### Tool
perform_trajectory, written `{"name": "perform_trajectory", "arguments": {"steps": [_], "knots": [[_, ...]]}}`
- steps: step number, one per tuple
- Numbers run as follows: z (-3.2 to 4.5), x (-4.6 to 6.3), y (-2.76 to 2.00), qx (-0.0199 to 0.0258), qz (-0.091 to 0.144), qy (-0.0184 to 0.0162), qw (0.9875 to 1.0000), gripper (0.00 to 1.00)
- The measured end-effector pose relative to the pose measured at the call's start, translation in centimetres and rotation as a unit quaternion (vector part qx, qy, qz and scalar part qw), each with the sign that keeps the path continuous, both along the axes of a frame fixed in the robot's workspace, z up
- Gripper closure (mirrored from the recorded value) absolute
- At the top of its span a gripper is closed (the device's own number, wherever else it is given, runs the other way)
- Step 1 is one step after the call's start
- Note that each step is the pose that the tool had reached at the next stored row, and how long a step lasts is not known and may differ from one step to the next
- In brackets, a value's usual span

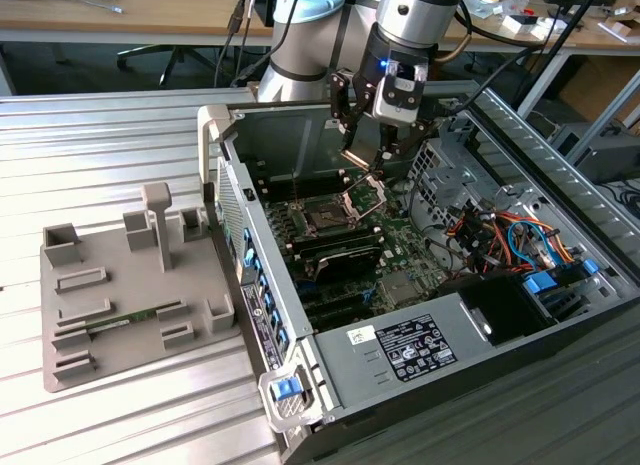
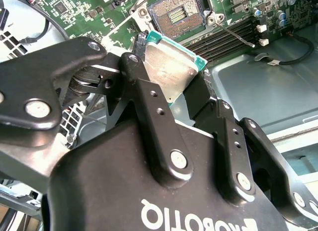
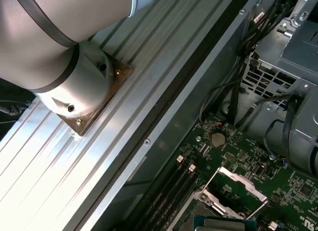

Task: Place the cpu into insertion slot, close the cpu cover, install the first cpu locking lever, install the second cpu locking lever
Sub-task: 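Place the cpu into insertion slot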

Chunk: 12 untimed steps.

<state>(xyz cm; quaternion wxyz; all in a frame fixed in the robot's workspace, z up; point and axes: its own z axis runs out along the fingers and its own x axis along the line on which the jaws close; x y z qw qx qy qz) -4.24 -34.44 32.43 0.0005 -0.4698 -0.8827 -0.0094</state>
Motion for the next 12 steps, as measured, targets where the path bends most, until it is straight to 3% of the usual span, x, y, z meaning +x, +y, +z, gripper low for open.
{"name": "perform_trajectory", "arguments": {"steps": [12], "knots": [[-0.02,0.0,0.0,0.0,-0.003,0.0,1.0,0.46]]}}
